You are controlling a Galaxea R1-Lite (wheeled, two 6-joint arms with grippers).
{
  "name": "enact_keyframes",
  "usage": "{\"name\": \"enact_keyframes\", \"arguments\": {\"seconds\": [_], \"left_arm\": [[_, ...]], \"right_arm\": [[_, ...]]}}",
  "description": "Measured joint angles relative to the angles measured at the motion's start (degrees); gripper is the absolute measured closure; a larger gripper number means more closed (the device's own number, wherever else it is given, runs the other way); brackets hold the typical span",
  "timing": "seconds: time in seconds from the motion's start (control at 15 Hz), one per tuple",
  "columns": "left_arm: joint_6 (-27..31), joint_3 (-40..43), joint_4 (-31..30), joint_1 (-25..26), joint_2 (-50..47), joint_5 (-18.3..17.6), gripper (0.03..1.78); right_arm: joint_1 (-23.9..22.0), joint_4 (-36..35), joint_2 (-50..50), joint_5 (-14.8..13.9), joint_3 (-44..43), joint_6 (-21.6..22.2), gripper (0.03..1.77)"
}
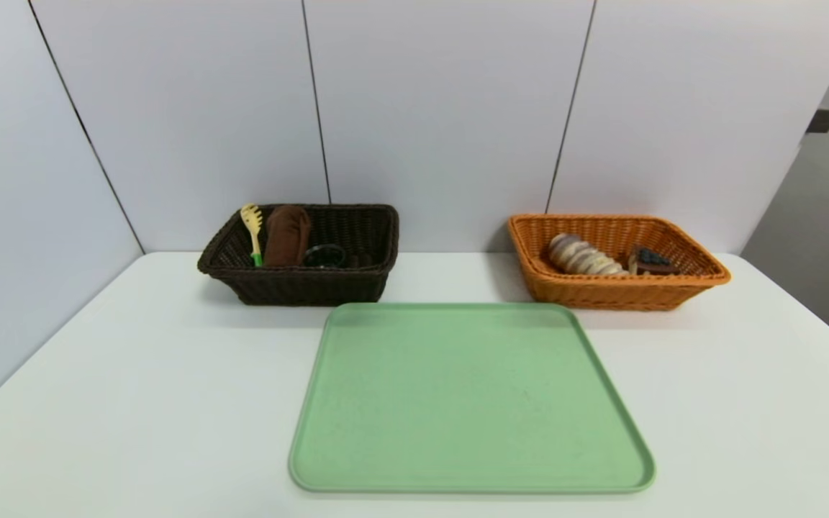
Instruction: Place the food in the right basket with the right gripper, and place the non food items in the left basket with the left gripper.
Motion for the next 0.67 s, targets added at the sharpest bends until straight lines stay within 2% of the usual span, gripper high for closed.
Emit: {"name": "enact_keyframes", "arguments": {"seconds": [0.67], "left_arm": [[-0.01, 0.0, 0.02, 0.0, 0.02, -0.04, 0.12]], "right_arm": [[0.02, 0.0, 0.0, 0.02, 0.0, 0.02, 0.09]]}}
